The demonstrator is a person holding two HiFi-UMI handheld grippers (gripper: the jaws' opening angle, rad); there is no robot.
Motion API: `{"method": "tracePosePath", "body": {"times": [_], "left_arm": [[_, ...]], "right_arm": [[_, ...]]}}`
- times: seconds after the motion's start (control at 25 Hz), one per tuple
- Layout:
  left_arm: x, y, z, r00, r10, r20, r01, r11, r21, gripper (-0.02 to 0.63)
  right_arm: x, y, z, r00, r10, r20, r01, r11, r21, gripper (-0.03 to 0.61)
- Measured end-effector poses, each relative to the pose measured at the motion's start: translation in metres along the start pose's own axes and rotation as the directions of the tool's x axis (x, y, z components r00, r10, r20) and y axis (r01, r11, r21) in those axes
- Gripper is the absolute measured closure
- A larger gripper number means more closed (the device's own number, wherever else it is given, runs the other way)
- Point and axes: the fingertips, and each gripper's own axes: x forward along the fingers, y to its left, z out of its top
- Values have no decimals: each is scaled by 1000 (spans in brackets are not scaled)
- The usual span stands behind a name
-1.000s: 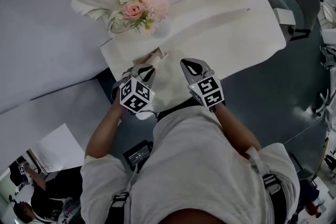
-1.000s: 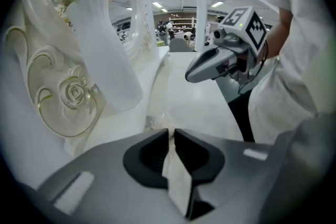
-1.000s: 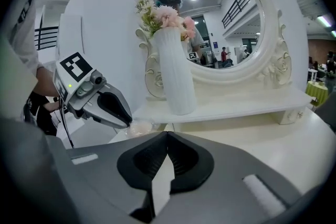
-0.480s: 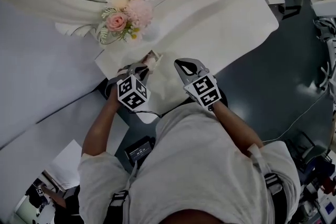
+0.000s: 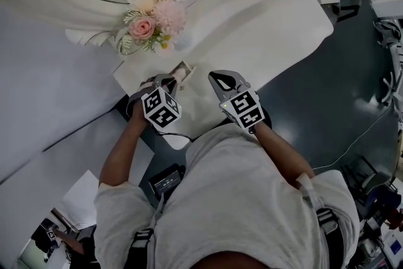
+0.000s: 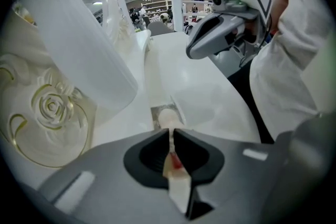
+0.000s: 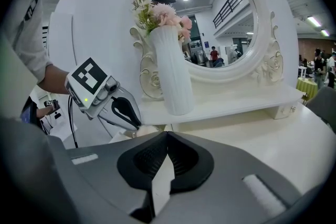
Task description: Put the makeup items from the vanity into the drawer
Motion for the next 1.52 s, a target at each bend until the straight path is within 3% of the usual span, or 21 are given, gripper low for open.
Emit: {"method": "tracePosePath", "body": {"times": [0.44,0.72,0.84,1.04,1.24,1.4,1.52], "left_arm": [[6,10,-4,997,74,-6,-74,995,-72,581],[4,7,-9,994,107,-22,-109,981,-161,545],[-1,6,-7,989,148,-23,-150,960,-237,543],[-17,2,11,967,253,16,-226,891,-394,551],[-35,-10,38,927,371,57,-282,788,-547,587],[-49,-25,61,872,485,66,-335,690,-642,611],[-62,-37,83,811,579,77,-357,596,-719,611]], "right_arm": [[0,5,1,1000,6,-2,-6,1000,-20,577],[-8,6,2,999,51,-4,-51,997,-50,577],[-12,4,-2,996,86,-12,-86,994,-67,577],[-23,-2,-1,990,139,5,-138,987,-86,577],[-38,-7,3,980,195,24,-191,974,-121,578],[-53,-11,5,971,233,45,-224,963,-150,578],[-69,-16,9,964,256,73,-240,955,-175,578]]}}
